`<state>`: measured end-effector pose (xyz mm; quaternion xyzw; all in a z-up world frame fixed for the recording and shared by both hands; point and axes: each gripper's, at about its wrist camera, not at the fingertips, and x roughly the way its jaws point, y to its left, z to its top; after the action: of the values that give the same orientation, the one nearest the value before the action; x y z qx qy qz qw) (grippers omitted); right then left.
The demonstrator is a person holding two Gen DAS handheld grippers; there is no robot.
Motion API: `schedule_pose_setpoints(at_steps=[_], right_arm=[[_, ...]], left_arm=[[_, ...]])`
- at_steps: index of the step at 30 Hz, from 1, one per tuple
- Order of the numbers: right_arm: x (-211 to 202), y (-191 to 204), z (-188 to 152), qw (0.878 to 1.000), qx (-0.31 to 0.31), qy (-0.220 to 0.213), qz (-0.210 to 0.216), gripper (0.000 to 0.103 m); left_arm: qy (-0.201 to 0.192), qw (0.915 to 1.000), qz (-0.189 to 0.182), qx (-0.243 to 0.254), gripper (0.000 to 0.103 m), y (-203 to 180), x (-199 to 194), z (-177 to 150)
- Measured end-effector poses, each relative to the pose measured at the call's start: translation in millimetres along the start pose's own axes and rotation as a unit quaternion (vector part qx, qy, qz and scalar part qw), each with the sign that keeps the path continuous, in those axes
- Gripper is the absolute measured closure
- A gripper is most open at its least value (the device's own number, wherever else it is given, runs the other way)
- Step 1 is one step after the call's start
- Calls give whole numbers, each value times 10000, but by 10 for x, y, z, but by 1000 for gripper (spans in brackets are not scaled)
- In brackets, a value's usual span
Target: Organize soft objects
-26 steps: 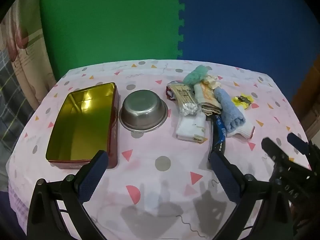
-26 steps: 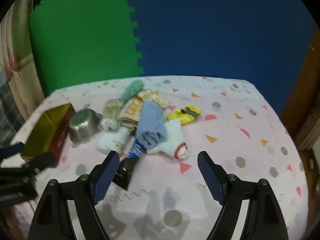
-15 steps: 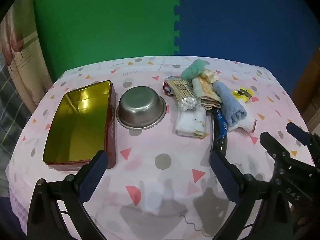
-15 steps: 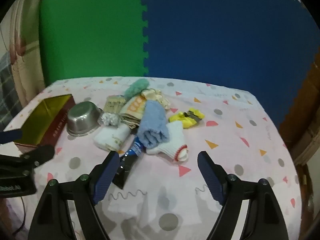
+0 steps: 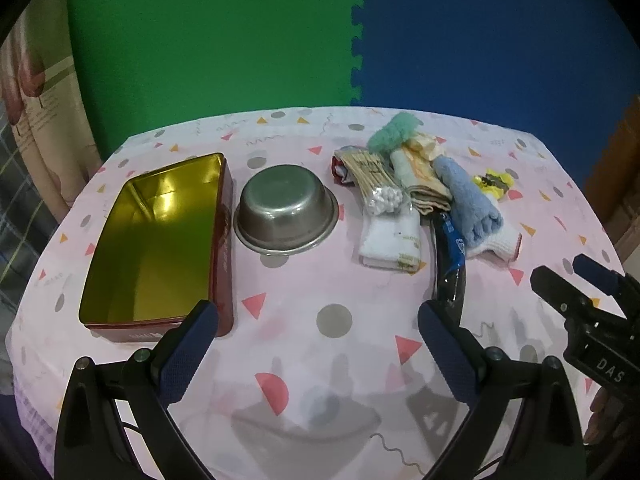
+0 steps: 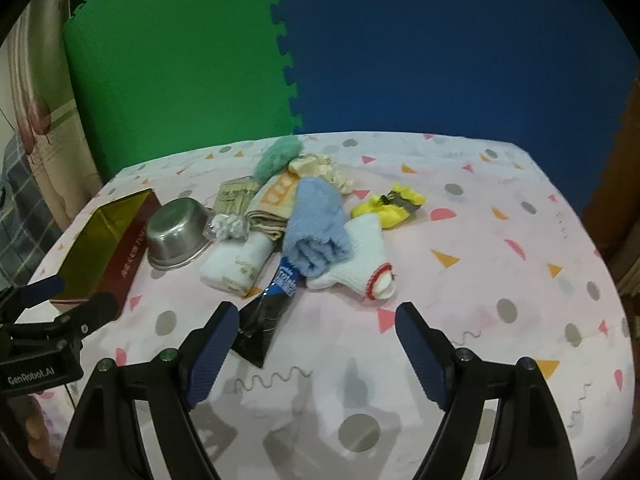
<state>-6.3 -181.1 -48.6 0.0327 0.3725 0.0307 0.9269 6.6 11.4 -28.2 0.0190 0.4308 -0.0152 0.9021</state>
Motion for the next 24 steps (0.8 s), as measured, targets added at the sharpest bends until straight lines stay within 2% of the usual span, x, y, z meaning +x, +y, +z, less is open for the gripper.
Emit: schedule_pose_setpoints(at_steps=[8, 19, 24], right_arm=[[-25, -11, 6, 9998, 15, -5, -180, 20], [-50, 16, -9, 9997, 40, -97, -227, 20], [-40, -17, 1, 9996, 146, -92, -245, 20]], left_arm=[[16, 10000, 40, 53, 4, -19, -16, -6], [112, 9997, 37, -200, 4, 30, -5, -14], [127, 9998, 36, -152, 4, 33, -4, 1]])
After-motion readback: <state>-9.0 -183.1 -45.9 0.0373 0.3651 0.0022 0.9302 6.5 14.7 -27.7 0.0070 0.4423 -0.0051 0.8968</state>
